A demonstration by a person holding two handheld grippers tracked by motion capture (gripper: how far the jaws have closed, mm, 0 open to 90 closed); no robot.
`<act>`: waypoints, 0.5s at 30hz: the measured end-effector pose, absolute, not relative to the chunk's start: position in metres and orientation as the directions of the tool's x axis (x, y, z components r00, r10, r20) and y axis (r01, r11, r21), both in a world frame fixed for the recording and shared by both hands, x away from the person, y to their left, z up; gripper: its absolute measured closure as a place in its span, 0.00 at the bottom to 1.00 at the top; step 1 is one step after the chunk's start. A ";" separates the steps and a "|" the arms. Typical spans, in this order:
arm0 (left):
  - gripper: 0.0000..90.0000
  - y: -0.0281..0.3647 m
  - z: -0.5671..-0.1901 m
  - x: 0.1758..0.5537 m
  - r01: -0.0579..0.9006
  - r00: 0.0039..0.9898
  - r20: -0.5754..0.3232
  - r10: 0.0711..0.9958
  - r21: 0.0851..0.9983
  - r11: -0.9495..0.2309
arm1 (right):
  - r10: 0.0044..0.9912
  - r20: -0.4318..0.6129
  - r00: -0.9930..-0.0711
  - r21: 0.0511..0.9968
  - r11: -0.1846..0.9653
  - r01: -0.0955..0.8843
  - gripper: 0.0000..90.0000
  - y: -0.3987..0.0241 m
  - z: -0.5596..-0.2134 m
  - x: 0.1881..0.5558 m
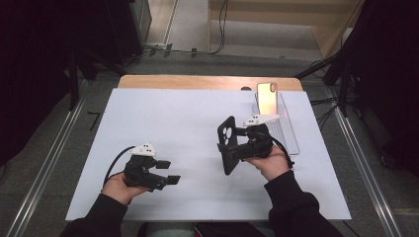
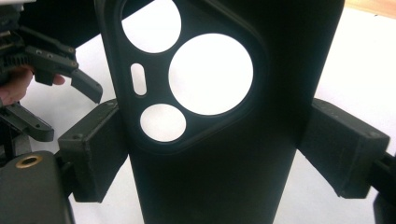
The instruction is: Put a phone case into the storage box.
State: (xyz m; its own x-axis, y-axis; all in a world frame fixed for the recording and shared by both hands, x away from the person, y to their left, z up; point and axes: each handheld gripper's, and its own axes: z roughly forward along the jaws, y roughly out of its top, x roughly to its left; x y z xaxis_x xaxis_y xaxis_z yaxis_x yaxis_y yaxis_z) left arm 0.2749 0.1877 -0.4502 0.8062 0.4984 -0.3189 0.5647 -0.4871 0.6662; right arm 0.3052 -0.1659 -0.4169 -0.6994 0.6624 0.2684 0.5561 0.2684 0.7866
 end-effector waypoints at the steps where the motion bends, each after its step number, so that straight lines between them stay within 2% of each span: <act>1: 0.32 0.190 -0.451 0.274 0.565 0.806 -0.318 0.500 0.665 -0.488 | 0.663 0.271 -0.698 0.786 0.266 0.558 0.13 -0.167 -0.416 0.306; 15: 0.32 0.206 -0.455 0.268 0.607 0.764 -0.327 0.556 0.658 -0.447 | 0.708 0.255 -0.659 0.812 0.213 0.543 0.13 -0.196 -0.386 0.317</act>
State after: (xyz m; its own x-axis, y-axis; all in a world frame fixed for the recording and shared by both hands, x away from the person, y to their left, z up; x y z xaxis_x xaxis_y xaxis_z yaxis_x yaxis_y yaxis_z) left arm 0.2678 0.2057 -0.4545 0.7641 0.5560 -0.3271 0.6066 -0.4468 0.6576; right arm 0.3170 -0.1964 -0.3855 -0.6586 0.7081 0.2545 0.5430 0.2131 0.8123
